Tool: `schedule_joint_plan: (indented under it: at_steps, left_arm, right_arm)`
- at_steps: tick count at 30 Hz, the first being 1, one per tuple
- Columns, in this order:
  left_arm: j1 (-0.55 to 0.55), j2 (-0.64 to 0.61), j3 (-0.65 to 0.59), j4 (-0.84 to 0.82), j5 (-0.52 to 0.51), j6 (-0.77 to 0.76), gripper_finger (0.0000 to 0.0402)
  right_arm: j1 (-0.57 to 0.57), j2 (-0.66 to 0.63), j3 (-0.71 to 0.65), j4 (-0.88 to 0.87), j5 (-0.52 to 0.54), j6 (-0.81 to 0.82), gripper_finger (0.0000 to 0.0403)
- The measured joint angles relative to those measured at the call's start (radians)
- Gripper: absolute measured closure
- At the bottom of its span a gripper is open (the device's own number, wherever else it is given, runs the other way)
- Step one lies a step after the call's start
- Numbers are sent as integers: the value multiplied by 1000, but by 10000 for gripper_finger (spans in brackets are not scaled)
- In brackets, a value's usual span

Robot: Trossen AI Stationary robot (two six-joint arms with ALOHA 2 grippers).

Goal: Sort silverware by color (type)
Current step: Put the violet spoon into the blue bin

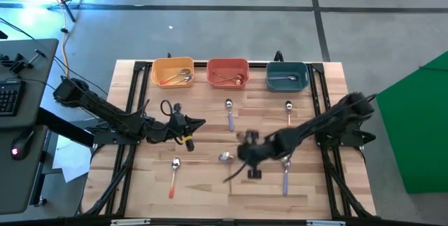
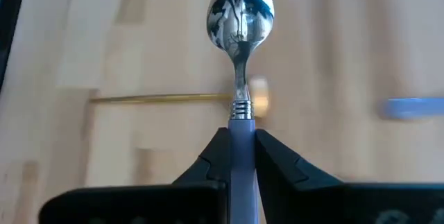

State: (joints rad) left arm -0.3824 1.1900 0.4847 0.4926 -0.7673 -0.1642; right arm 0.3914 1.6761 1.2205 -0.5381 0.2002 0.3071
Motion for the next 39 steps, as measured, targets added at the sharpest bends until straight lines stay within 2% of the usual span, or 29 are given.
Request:
schedule_joint_plan:
  at_steps: [6, 11, 14, 17, 20, 23, 28, 33, 35, 39]
  left_arm:
    - [0, 0, 0, 25, -3, 0, 394]
    - [35, 0, 0, 32, -3, 1, 394]
    - [75, 1, 0, 32, -2, 23, 394]
    - [138, 1, 0, 34, 18, 65, 394]
    - [216, 1, 0, 63, 143, 65, 394]
    - [283, 1, 0, 100, 298, 106, 394]
    - [399, 1, 0, 142, 508, 207, 394]
    - [504, 1, 0, 158, 754, 193, 394]
    - [539, 1, 0, 159, 791, 148, 394]
    - [574, 1, 0, 154, 796, 43, 394]
  right_arm:
    - [-175, -256, 1, -347, 147, -67, 376]
    - [-446, -435, -37, -493, 191, -238, 375]
    - [-661, -490, -94, -463, 160, -441, 375]
    - [-899, -487, -155, -366, 44, -658, 374]
    - [-1104, -461, -183, -296, -70, -766, 374]
    - [-1239, -430, -192, -293, -106, -845, 374]
    - [-1322, -354, -191, -309, -129, -915, 374]
    - [-1334, -262, -191, -286, -139, -935, 374]
    - [-1350, -224, -190, -266, -155, -936, 374]
    - [-1374, -148, -190, -244, -180, -944, 374]
